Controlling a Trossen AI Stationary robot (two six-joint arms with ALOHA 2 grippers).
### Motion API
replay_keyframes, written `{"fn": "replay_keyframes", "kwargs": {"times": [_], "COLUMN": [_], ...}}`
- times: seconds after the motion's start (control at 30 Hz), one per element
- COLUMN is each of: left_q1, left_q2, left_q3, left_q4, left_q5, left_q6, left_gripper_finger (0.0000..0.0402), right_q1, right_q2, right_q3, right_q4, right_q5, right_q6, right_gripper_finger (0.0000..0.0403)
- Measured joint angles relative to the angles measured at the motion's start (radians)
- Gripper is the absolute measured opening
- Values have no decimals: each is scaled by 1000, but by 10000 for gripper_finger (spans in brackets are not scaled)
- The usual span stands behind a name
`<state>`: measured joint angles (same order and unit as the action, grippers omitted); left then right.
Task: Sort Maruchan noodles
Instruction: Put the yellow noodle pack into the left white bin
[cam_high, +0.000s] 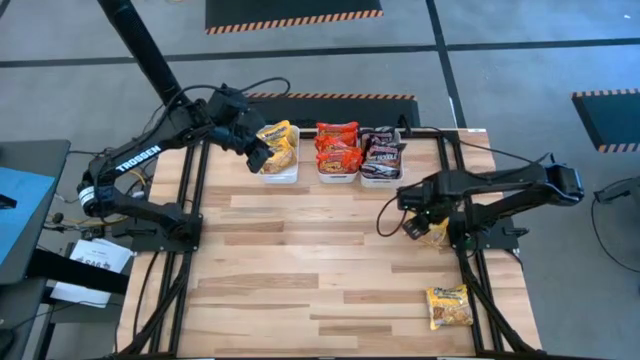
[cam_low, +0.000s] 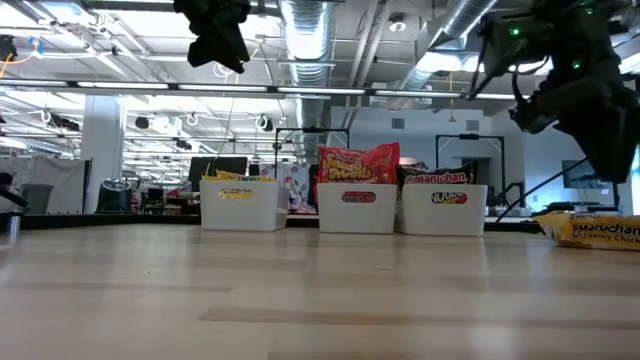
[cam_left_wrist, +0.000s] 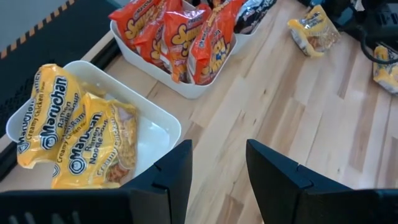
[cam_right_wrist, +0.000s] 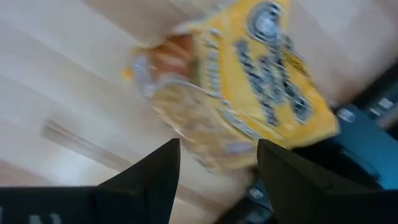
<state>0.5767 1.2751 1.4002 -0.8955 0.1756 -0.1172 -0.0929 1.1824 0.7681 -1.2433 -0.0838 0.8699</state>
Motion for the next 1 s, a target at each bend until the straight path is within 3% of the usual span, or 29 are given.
{"fn": "replay_keyframes", "kwargs": {"times": [0.17, 0.53, 0.83, 1.0], "left_q1": [-1, -1, -1, 0], "left_q2": [0, 0, 0, 0], "left_q3": [0, 0, 0, 0], "left_q4": [1, 3, 3, 3], "left_q5": [-9, -11, -11, -11], "left_q6": [0, -1, -3, 15], "left_gripper_finger": [137, 137, 137, 137], "right_q1": [-7, -17, 111, 211], "right_q2": [2, 2, 2, 2], "right_q3": [-8, -9, -9, -9], "right_q4": [47, 99, 158, 159], "right_q5": [0, -41, -46, 52], "right_q6": [50, 375, 698, 949], "right_gripper_finger": [240, 240, 240, 240]}}
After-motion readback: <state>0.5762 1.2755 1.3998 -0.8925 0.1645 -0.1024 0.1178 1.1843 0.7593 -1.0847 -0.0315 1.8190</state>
